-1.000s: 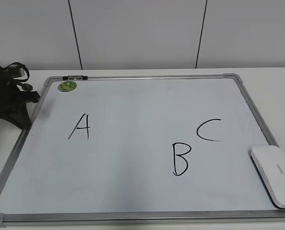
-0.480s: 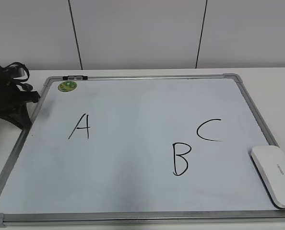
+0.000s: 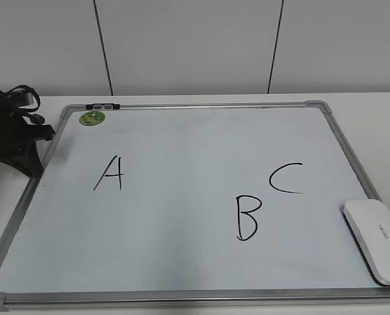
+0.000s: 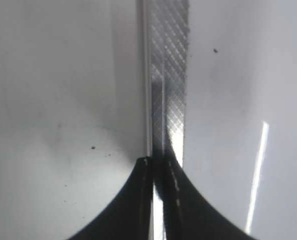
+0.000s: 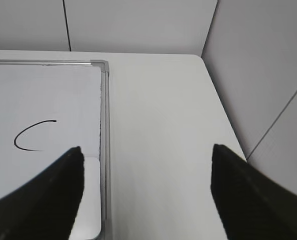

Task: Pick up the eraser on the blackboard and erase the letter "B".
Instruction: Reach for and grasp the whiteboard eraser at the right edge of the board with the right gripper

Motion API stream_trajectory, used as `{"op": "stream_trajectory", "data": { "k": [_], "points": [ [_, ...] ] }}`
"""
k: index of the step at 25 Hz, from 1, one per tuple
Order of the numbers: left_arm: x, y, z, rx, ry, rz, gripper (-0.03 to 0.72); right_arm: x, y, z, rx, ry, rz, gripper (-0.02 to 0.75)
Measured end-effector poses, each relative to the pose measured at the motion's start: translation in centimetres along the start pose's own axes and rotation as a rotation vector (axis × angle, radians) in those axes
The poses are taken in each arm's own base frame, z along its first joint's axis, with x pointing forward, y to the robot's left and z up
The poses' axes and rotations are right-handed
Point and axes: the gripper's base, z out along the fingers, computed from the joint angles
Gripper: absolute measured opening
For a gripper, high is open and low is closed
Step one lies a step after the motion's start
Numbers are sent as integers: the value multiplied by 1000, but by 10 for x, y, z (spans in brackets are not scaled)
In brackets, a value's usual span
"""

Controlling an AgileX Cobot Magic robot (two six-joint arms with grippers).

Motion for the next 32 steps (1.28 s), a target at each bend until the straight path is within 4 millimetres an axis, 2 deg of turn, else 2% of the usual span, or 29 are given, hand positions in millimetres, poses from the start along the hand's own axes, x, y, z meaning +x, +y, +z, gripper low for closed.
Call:
{"op": "stream_trajectory", "data": {
  "k": [4, 11, 16, 20, 25, 32],
  "points": [
    [0, 0, 0, 1, 0, -1, 21, -15, 3, 25, -69, 116, 2, 587],
    [0, 0, 0, 5, -1, -5, 21, -33, 12, 81, -233, 448, -18, 587],
    [0, 0, 0, 8, -1, -7, 21, -23, 17, 116, -284, 649, -6, 587],
    [0, 0, 0, 9, -1, -8, 20, -18, 22, 133, -318, 708, 5, 588],
    [0, 0, 0, 9, -1, -8, 21, -15, 42, 152, -351, 748, -61, 588],
    [0, 0, 0, 9, -1, -8, 20, -1, 69, 189, -355, 827, -113, 590]
  ]
}}
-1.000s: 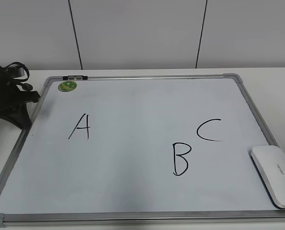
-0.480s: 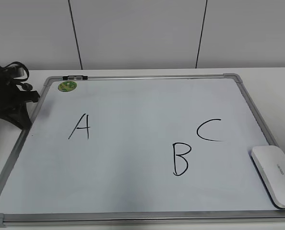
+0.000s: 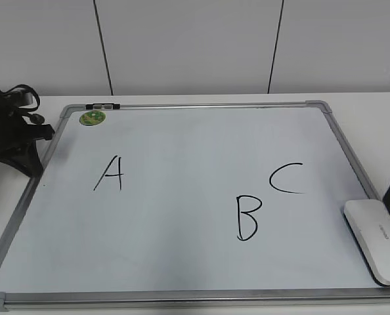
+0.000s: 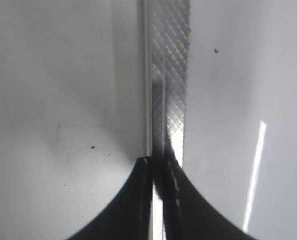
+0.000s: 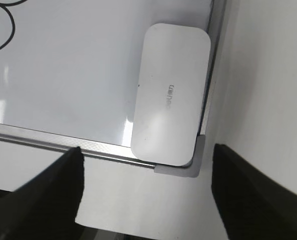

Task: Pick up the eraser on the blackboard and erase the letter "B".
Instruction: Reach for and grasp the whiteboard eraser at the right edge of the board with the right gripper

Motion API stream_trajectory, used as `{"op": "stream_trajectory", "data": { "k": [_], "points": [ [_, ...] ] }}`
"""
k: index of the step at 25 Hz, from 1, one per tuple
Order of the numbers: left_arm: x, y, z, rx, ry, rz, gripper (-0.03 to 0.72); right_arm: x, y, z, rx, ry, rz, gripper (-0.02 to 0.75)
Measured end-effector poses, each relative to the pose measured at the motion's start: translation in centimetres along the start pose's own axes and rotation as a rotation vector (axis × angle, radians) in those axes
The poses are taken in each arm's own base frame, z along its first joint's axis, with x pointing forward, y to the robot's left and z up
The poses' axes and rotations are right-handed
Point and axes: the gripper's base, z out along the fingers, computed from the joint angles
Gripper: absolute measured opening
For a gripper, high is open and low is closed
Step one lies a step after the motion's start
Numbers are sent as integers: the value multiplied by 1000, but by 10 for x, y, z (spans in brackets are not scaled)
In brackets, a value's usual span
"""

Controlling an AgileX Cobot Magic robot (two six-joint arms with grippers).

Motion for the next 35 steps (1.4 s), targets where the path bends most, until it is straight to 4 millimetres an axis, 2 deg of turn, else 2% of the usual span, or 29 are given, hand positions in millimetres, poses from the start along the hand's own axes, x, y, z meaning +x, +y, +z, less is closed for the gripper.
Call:
{"op": "stream_trajectory", "data": {
  "k": [6, 16, 31, 33, 35],
  "points": [
    [0, 0, 0, 0, 0, 0, 20, -12, -5, 41, 17, 106, 21, 669],
    [0, 0, 0, 0, 0, 0, 20, -24, -14, 95, 53, 182, 50, 673],
    [0, 0, 0, 2, 0, -1, 21, -24, -17, 125, 65, 240, 83, 669],
    [0, 0, 0, 2, 0, -1, 21, -24, -17, 127, 66, 243, 82, 652],
    [0, 0, 0, 2, 0, -1, 21, -24, -17, 127, 66, 243, 82, 596]
  ]
}}
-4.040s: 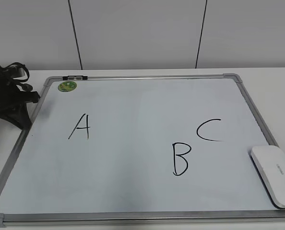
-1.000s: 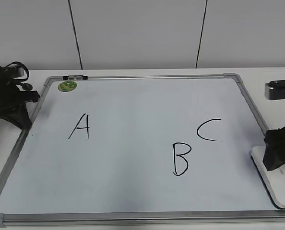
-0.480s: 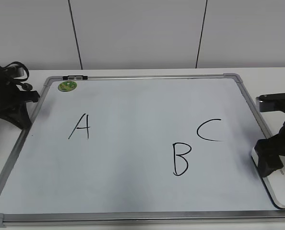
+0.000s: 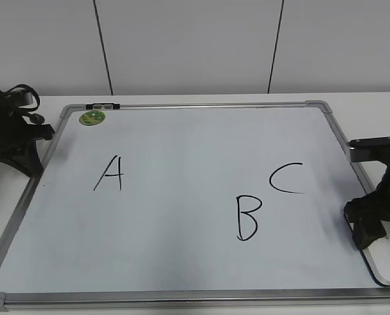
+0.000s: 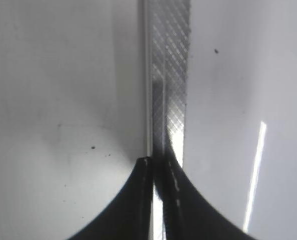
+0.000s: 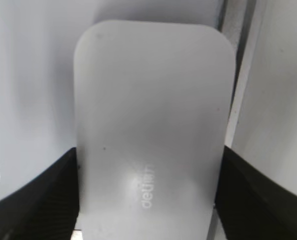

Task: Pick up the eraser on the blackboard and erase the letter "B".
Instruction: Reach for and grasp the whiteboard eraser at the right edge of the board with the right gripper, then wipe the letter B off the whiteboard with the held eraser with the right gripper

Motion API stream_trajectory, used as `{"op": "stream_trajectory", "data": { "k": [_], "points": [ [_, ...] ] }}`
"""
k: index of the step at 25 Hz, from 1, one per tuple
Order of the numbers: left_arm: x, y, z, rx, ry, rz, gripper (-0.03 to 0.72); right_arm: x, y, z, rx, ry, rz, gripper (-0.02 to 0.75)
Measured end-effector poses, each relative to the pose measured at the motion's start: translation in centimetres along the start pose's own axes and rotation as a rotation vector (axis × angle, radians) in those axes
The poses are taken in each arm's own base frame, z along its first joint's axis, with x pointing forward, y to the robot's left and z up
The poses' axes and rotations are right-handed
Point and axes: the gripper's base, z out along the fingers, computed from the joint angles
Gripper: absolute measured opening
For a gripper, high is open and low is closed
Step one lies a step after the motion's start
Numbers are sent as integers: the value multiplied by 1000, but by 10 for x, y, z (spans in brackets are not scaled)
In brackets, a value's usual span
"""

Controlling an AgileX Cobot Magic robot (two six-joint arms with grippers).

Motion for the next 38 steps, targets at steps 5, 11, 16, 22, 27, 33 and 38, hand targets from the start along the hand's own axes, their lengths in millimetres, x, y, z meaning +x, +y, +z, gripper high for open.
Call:
{"op": "stream_trajectory", "data": {
  "k": [5, 11, 16, 22, 27, 33, 38],
  "points": [
    [0, 0, 0, 0, 0, 0, 21, 0, 0, 0, 0, -2, 5, 525],
    [0, 0, 0, 0, 0, 0, 21, 0, 0, -3, 1, 5, 5, 524],
    [0, 0, 0, 0, 0, 0, 21, -9, -1, -35, 6, -44, -13, 524],
    [0, 0, 0, 0, 0, 0, 21, -24, 16, -69, 8, -71, -98, 524],
    [0, 0, 0, 0, 0, 0, 21, -30, 48, -82, -4, -110, -198, 524],
    [0, 0, 0, 0, 0, 0, 21, -34, 76, -71, -16, -83, -281, 524],
    [0, 0, 0, 1, 0, -1, 21, -48, 97, -57, -25, -69, -350, 524]
  ]
}}
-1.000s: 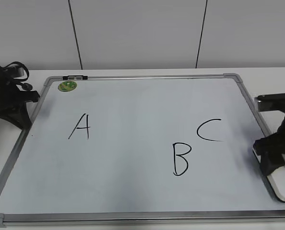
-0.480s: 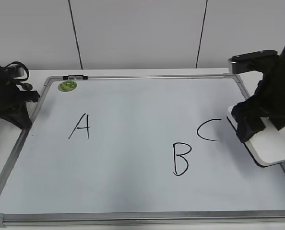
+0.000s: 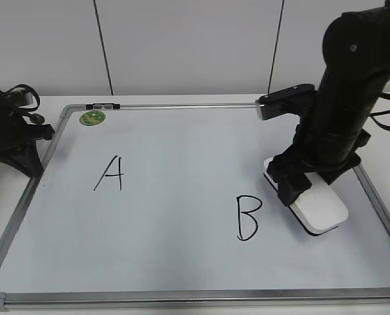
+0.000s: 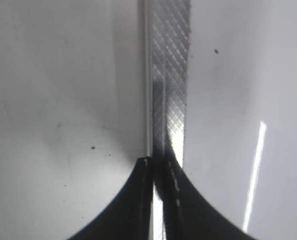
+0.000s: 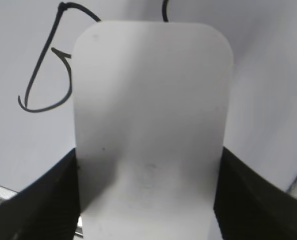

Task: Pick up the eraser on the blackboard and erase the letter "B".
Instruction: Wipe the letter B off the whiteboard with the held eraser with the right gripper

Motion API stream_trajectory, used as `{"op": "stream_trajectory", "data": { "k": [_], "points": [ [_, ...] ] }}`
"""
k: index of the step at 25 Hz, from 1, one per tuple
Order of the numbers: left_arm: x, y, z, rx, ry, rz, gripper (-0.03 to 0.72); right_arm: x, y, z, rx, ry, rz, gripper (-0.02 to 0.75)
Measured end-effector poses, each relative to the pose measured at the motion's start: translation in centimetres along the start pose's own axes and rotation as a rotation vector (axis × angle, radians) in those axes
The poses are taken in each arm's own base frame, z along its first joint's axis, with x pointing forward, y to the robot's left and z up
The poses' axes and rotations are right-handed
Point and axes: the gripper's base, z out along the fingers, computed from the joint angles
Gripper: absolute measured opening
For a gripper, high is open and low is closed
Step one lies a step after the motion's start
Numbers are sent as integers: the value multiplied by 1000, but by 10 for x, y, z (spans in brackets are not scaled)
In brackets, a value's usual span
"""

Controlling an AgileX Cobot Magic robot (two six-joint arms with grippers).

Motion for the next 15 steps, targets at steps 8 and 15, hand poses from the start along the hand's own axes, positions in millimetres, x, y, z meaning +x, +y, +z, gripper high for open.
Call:
{"op": "stream_trajectory", "data": {
  "k": [8, 15],
  "points": [
    [0, 0, 0, 0, 0, 0, 22, -34, 3, 36, -38, 25, -50, 524],
    [0, 0, 0, 0, 0, 0, 22, -42, 5, 58, -76, 55, -58, 524]
  ]
}}
